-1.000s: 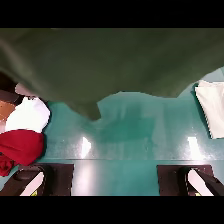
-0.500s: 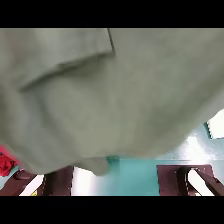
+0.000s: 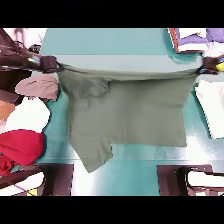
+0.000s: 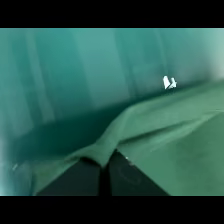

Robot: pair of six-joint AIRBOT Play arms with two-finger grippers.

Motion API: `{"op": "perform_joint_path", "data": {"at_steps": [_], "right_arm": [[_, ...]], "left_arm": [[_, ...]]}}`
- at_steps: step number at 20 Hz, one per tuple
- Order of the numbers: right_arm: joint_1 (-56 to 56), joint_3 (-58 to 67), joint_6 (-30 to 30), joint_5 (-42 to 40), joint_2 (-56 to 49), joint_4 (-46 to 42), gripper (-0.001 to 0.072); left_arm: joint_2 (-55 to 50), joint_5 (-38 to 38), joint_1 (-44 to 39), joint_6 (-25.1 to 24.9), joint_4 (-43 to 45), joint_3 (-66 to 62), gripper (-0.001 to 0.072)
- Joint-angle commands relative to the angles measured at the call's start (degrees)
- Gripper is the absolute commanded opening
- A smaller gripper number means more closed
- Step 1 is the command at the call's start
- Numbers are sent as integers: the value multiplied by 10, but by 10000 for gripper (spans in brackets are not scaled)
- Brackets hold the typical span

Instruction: Fold the shirts.

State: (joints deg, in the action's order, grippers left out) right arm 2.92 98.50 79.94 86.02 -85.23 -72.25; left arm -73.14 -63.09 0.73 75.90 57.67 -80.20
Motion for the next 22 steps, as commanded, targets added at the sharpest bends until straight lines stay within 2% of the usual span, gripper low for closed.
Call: {"op": "perform_joint_path", "data": {"at_steps": [1,4,7,9,11,13,15,19,22], "right_arm": [[-9,1,2,-82,-103,3,18],[-9,53,2,-137,-158,3,18],[-9,119,2,-143,-196,2,18],[-9,136,1,-136,-201,0,18],[-9,135,1,-102,-197,-8,18],[-15,133,1,-53,-197,-52,18],[-22,92,1,-44,-182,-75,18],[-23,-37,7,-75,-133,-73,18],[-25,-110,7,-109,-107,-68,18]], "left_arm": [[-104,129,0,-34,-13,19,26],[-143,238,0,-49,-21,17,26],[-150,292,0,-61,-22,17,25],[-149,272,0,-64,-22,17,26],[-149,199,0,-65,-22,17,25],[-149,107,0,-65,-9,17,24],[-149,66,0,-65,5,25,24],[-150,57,0,-64,7,68,25],[-152,92,0,-65,7,106,26]]}}
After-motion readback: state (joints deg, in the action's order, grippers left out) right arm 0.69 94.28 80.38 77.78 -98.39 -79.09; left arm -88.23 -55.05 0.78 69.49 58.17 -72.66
